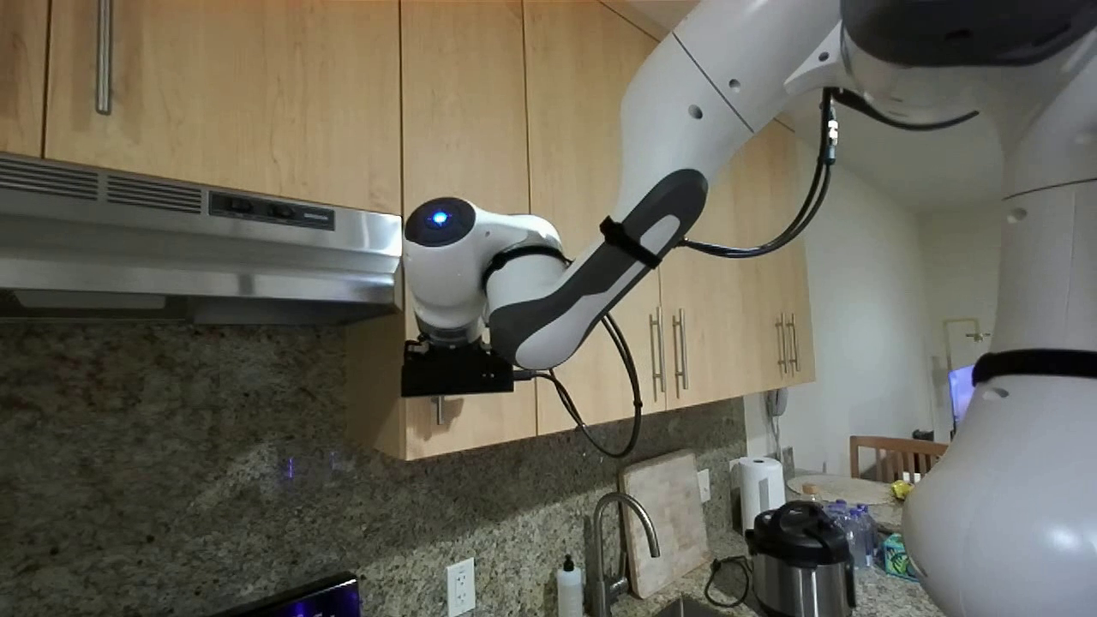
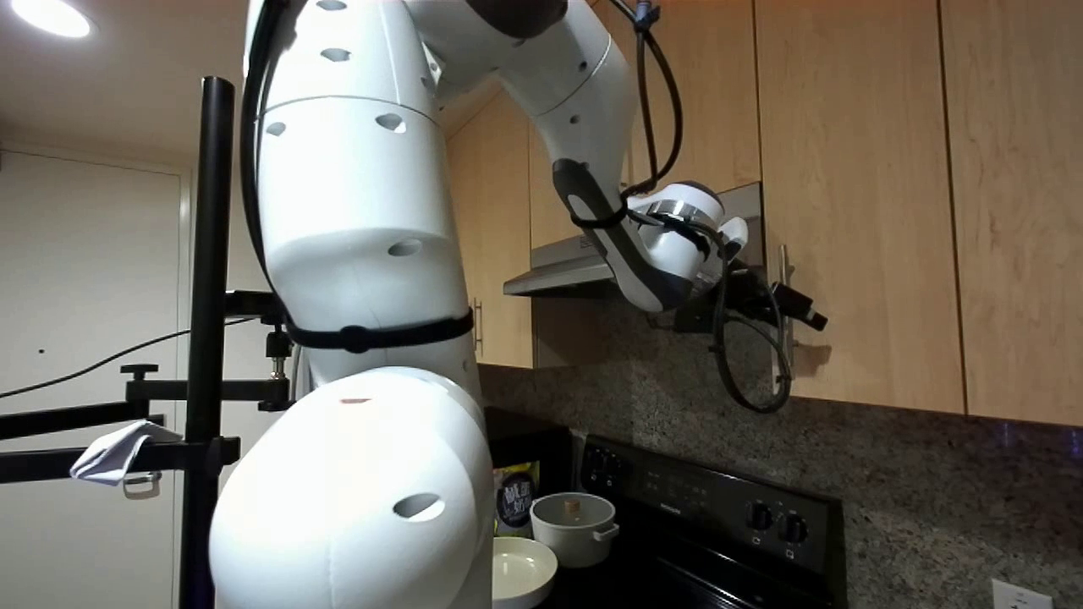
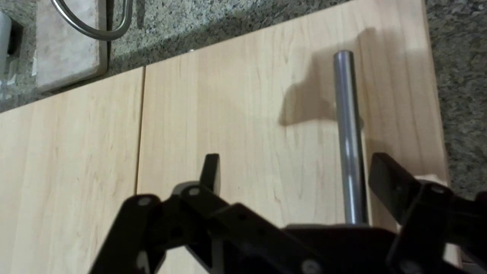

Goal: Open the cabinet door

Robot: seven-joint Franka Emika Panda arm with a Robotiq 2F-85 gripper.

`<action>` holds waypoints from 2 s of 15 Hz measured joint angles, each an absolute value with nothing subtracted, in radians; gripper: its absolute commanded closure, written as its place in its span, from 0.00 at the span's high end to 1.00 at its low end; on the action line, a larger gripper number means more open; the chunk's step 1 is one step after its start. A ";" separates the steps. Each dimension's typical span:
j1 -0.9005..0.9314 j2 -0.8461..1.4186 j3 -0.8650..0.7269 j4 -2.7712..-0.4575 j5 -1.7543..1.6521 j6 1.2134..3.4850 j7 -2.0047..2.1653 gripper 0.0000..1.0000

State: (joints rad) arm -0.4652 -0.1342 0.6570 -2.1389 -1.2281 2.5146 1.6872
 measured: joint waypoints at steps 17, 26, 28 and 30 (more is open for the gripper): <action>0.073 0.008 0.181 -2.027 -1.342 2.298 1.691 1.00; 0.091 -0.033 0.151 -2.065 -1.264 2.307 1.693 1.00; 0.092 -0.045 0.143 -2.075 -1.247 2.327 1.709 1.00; 0.093 -0.051 0.136 -2.084 -1.241 2.347 1.730 1.00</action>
